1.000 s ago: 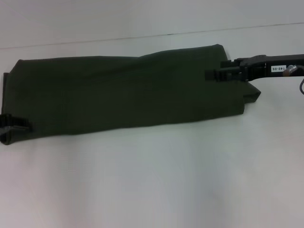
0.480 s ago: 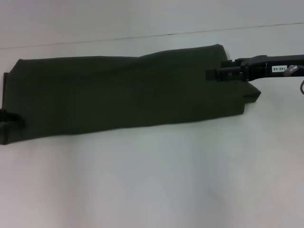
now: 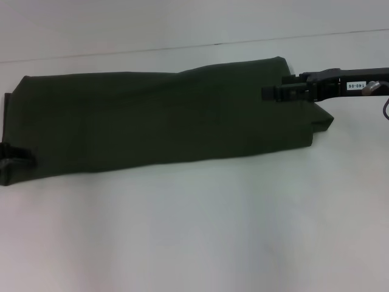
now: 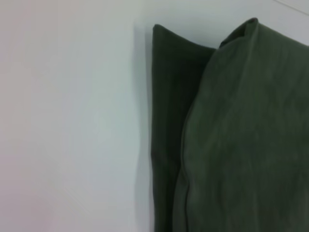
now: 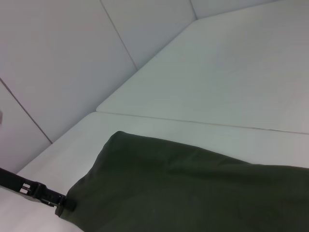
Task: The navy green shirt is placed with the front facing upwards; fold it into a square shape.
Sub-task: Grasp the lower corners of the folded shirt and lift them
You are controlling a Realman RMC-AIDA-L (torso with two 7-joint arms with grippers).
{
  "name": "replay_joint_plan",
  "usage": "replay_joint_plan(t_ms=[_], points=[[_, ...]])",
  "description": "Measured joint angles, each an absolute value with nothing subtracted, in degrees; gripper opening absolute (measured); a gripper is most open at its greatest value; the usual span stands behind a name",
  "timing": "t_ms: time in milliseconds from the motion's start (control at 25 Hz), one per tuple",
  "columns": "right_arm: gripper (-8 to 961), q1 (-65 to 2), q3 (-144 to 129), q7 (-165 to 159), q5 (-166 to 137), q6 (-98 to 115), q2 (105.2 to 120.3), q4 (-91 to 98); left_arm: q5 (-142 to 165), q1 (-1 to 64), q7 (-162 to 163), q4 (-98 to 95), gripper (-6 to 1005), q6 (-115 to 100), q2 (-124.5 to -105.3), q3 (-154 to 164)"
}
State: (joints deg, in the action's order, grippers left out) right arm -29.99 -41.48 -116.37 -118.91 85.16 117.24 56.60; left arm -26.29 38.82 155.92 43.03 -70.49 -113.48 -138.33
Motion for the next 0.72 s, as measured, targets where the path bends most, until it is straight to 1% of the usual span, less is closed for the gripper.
replay_joint_plan(t_ms=[720], points=[[899, -29.4, -41.4, -116.1, -118.6, 85.2, 117.24, 56.6, -26.5, 39.8, 155.9, 43.0, 688, -72.3, -113.96, -138.5]])
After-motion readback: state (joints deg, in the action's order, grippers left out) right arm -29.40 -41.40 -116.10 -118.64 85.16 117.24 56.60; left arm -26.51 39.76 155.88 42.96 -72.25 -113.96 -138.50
